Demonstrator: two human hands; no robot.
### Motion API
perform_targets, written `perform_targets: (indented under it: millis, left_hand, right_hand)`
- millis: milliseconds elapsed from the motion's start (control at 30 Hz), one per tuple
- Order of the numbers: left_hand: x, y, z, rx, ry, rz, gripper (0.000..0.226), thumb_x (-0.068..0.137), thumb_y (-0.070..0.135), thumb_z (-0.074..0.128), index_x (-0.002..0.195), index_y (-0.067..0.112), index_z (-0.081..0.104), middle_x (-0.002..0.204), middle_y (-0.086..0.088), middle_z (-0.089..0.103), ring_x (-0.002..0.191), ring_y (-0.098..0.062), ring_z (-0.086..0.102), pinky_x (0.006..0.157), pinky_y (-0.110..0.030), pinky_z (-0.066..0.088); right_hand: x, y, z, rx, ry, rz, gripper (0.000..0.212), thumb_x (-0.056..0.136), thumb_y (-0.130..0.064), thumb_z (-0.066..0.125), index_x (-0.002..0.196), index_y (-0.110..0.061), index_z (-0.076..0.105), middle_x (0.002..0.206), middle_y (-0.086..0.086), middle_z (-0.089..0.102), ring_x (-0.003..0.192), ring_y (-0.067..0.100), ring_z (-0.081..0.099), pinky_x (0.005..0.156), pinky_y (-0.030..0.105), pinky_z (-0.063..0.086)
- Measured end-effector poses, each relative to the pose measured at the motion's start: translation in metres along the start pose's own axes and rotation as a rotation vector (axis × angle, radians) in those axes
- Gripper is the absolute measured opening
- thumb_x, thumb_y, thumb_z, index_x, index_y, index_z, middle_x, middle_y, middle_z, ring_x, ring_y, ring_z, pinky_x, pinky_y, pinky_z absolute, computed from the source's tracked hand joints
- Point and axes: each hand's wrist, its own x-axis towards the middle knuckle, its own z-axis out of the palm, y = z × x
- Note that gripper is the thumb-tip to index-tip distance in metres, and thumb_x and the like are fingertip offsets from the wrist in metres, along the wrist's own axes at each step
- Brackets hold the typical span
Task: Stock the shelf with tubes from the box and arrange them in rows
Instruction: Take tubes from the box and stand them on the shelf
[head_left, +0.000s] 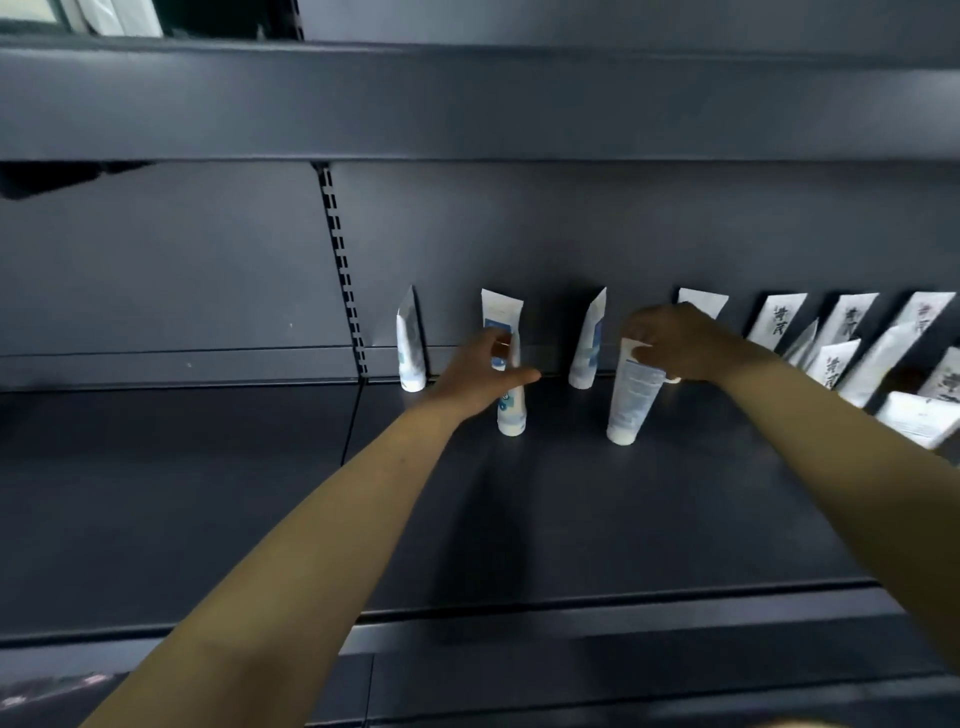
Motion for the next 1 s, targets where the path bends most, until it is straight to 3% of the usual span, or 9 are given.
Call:
perform_targets:
  millis: [200, 333, 400, 533, 600, 700, 767, 867, 1000]
  left_hand:
    - [0.012, 0.0, 0.012, -0.023, 0.049, -0.011, 0.063, 0.075, 0.033, 0.077, 0.127, 0.015, 0.046, 0.116, 0.0, 0.055, 0.107, -0.02, 0.058, 0.087, -0.044, 0.055]
    - [0.016, -0.001, 0.012, 0.029, 0.004, -0.024, 0.058, 0.074, 0.037, 0.077, 0.12, 0.014, 0.049, 0.112, 0.0, 0.057, 0.104, -0.019, 0.06, 0.086, -0.045, 0.055]
    - [0.016, -0.002, 0.012, 0.057, 0.012, -0.026, 0.056, 0.074, 0.038, 0.078, 0.117, 0.015, 0.05, 0.107, 0.002, 0.058, 0.101, -0.018, 0.06, 0.087, -0.043, 0.055]
    - [0.016, 0.0, 0.011, 0.068, 0.014, -0.025, 0.05, 0.075, 0.037, 0.077, 0.112, 0.016, 0.053, 0.1, 0.006, 0.057, 0.098, -0.015, 0.06, 0.088, -0.041, 0.054]
    - [0.015, 0.001, 0.01, 0.078, 0.009, -0.031, 0.05, 0.075, 0.04, 0.076, 0.112, 0.017, 0.054, 0.101, 0.005, 0.058, 0.1, -0.017, 0.061, 0.088, -0.041, 0.054]
    - [0.013, 0.001, 0.01, 0.093, 0.013, -0.044, 0.047, 0.075, 0.043, 0.075, 0.108, 0.017, 0.055, 0.094, 0.006, 0.06, 0.098, -0.02, 0.062, 0.087, -0.04, 0.054]
    - [0.009, 0.004, 0.011, 0.117, 0.01, -0.051, 0.051, 0.075, 0.044, 0.075, 0.111, 0.016, 0.054, 0.098, 0.005, 0.059, 0.099, -0.018, 0.061, 0.086, -0.039, 0.054]
    - [0.004, 0.008, 0.012, 0.16, -0.023, -0.065, 0.054, 0.075, 0.044, 0.075, 0.114, 0.015, 0.051, 0.11, 0.002, 0.057, 0.102, -0.016, 0.059, 0.085, -0.036, 0.055]
    - [-0.002, 0.013, 0.012, 0.216, -0.053, -0.078, 0.054, 0.076, 0.044, 0.073, 0.114, 0.014, 0.05, 0.113, 0.002, 0.057, 0.098, -0.016, 0.059, 0.073, -0.028, 0.053]
  right_hand:
    - [0.01, 0.013, 0.004, -0.024, 0.105, 0.073, 0.024, 0.086, -0.007, 0.055, 0.107, -0.002, 0.064, 0.111, 0.013, 0.066, 0.092, 0.036, 0.062, 0.081, 0.043, 0.05]
    - [0.017, 0.015, 0.005, 0.042, 0.113, 0.148, 0.019, 0.084, -0.01, 0.053, 0.099, -0.008, 0.065, 0.095, 0.01, 0.069, 0.058, 0.025, 0.062, 0.061, 0.031, 0.049]
    - [0.018, 0.015, 0.005, 0.078, 0.115, 0.157, 0.016, 0.084, -0.01, 0.053, 0.095, -0.007, 0.064, 0.089, 0.01, 0.069, 0.05, 0.022, 0.062, 0.054, 0.022, 0.045]
    - [0.019, 0.012, 0.005, 0.126, 0.116, 0.146, 0.012, 0.082, -0.009, 0.057, 0.091, -0.007, 0.064, 0.087, 0.012, 0.068, 0.062, 0.03, 0.064, 0.049, 0.018, 0.039]
    - [0.02, 0.011, 0.004, 0.157, 0.102, 0.138, 0.009, 0.082, -0.01, 0.057, 0.089, -0.01, 0.063, 0.089, 0.011, 0.068, 0.063, 0.031, 0.066, 0.051, 0.02, 0.045]
    - [0.021, 0.009, 0.004, 0.246, 0.061, 0.157, 0.019, 0.086, -0.011, 0.058, 0.104, -0.008, 0.062, 0.099, 0.009, 0.064, 0.071, 0.035, 0.068, 0.06, 0.033, 0.057]
    - [0.02, 0.01, 0.005, 0.276, 0.015, 0.162, 0.025, 0.087, -0.012, 0.06, 0.111, -0.006, 0.058, 0.106, 0.011, 0.06, 0.076, 0.036, 0.068, 0.064, 0.038, 0.06]
    - [0.017, 0.011, 0.007, 0.33, -0.026, 0.145, 0.034, 0.085, -0.007, 0.063, 0.118, -0.005, 0.053, 0.11, 0.016, 0.057, 0.08, 0.034, 0.066, 0.056, 0.031, 0.059]
    - [0.015, 0.013, 0.007, 0.347, -0.038, 0.125, 0.035, 0.086, -0.003, 0.06, 0.12, -0.004, 0.054, 0.114, 0.016, 0.056, 0.085, 0.036, 0.066, 0.07, 0.041, 0.059]
